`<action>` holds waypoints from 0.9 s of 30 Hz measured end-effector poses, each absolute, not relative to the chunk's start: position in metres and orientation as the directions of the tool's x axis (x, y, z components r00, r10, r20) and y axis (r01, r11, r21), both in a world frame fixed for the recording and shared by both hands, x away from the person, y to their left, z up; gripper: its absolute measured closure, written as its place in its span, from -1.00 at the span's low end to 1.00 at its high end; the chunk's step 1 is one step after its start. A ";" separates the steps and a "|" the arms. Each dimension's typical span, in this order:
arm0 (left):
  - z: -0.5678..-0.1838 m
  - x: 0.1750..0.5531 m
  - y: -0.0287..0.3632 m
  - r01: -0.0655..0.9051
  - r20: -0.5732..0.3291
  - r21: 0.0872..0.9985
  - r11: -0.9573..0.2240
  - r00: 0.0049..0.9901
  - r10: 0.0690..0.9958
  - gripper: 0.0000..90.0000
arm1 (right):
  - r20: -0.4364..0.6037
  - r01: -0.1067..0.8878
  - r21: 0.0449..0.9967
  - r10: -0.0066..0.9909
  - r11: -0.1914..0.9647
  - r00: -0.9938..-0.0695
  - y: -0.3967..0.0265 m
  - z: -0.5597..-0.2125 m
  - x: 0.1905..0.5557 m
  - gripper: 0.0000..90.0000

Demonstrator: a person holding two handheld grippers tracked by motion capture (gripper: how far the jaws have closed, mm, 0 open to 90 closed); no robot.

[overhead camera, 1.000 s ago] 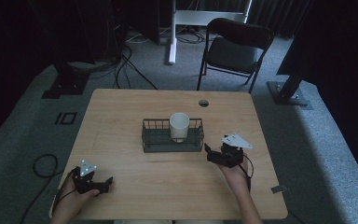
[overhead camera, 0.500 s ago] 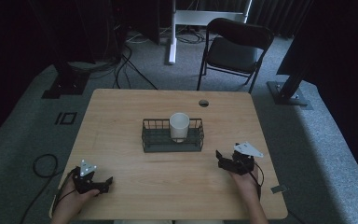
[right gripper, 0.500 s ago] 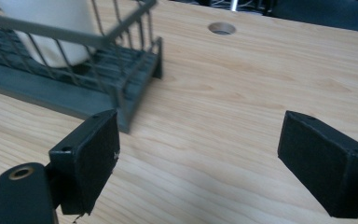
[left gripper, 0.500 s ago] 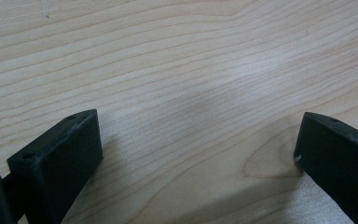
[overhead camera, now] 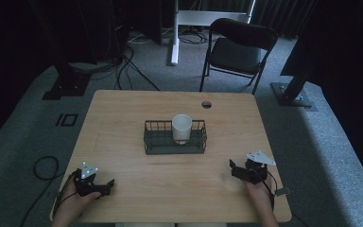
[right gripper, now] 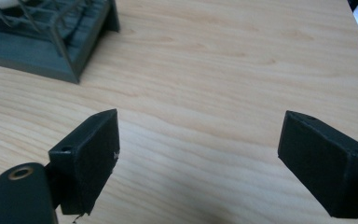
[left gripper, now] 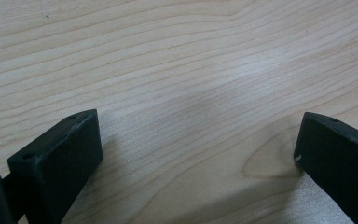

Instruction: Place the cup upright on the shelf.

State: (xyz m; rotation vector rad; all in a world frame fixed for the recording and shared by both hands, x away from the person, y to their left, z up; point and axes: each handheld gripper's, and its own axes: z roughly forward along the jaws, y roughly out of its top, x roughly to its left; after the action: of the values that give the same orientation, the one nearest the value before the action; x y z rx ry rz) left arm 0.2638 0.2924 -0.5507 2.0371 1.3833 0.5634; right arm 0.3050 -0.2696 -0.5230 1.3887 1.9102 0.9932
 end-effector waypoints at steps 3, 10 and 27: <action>-0.551 0.264 0.292 0.673 0.010 0.688 -0.271 0.365 0.931 -0.97 | -0.021 0.549 0.818 0.961 0.175 -0.275 -0.275 -0.526 0.304 -0.76; -0.551 0.264 0.292 0.673 0.010 0.688 -0.271 0.364 0.931 -0.97 | -0.031 0.569 0.807 0.974 0.158 -0.226 -0.287 -0.537 0.300 -0.76; -0.551 0.264 0.292 0.673 0.011 0.688 -0.272 0.365 0.931 -0.97 | -0.034 0.629 0.756 0.971 0.181 -0.239 -0.312 -0.551 0.288 -0.75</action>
State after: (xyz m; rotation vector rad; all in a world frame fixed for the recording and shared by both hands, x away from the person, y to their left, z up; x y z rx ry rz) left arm 0.2638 0.2924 -0.5507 2.0372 1.3830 0.5637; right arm 0.2878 -0.3117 -0.5514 1.4976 1.9410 0.8575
